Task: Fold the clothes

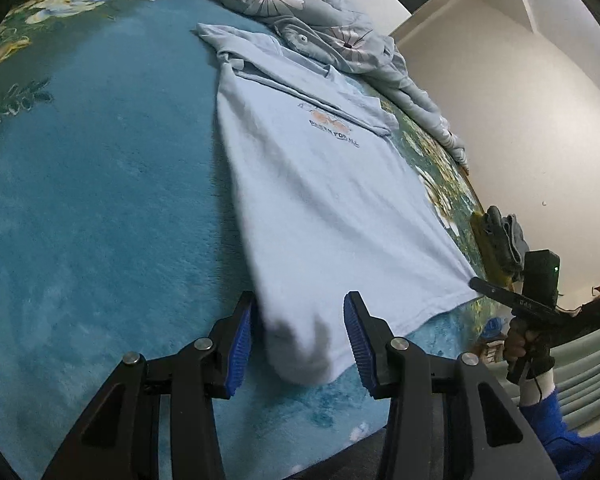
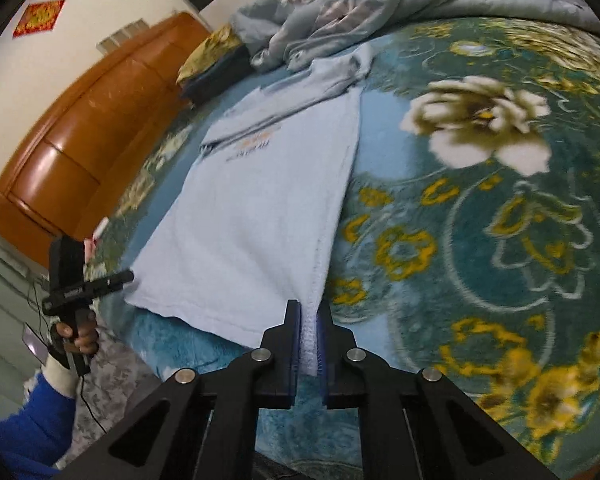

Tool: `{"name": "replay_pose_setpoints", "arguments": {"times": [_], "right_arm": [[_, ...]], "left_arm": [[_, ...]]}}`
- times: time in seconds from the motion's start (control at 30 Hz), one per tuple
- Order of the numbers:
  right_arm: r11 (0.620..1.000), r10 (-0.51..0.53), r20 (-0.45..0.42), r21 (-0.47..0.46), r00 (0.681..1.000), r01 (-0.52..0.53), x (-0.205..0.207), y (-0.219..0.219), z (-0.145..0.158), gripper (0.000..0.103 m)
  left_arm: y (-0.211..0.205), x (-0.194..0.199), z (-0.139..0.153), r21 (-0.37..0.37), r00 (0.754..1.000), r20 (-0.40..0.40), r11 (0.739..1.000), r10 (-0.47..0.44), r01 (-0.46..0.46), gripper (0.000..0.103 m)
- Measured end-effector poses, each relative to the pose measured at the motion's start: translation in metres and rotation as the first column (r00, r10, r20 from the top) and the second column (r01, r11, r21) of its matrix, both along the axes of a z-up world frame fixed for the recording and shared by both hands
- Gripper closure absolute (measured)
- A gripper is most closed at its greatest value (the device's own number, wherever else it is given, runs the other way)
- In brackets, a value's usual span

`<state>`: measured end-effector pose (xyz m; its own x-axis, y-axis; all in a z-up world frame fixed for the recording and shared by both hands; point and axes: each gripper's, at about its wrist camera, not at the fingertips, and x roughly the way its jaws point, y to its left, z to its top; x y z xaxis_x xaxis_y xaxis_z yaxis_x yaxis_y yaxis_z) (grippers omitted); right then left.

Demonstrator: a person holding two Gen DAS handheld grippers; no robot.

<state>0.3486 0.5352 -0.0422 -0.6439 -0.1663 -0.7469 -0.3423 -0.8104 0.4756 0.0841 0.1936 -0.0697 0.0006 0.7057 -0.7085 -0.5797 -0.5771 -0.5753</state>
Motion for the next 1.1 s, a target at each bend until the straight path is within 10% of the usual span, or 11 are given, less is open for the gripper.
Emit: {"name": "replay_pose_setpoints", "arguments": {"times": [0.23, 0.37, 0.53, 0.83, 1.1], "right_arm": [[1.000, -0.019, 0.041, -0.008, 0.999, 0.020, -0.007, 0.004, -0.011, 0.095], [0.999, -0.024, 0.034, -0.025, 0.999, 0.025, -0.003, 0.011, -0.010, 0.095], [0.999, -0.012, 0.007, -0.031, 1.000, 0.012, 0.001, 0.007, -0.003, 0.095], [0.999, -0.003, 0.075, -0.036, 0.997, 0.006, -0.002, 0.000, -0.023, 0.095], [0.999, 0.001, 0.068, -0.048, 0.998, 0.002, -0.003, 0.003, -0.021, 0.092]], "left_arm": [[-0.007, -0.001, -0.008, 0.042, 0.999, 0.034, 0.999, 0.021, -0.023, 0.058], [-0.006, 0.012, 0.004, 0.100, 0.999, 0.008, 0.994, -0.036, 0.035, 0.097], [-0.026, 0.022, 0.024, 0.195, 0.999, -0.029, 0.980, -0.021, 0.026, 0.097], [-0.042, 0.018, -0.010, 0.071, 0.998, 0.023, 0.996, 0.051, -0.052, 0.097], [-0.033, 0.017, -0.009, 0.057, 0.998, 0.030, 0.997, 0.048, -0.050, 0.073]]}}
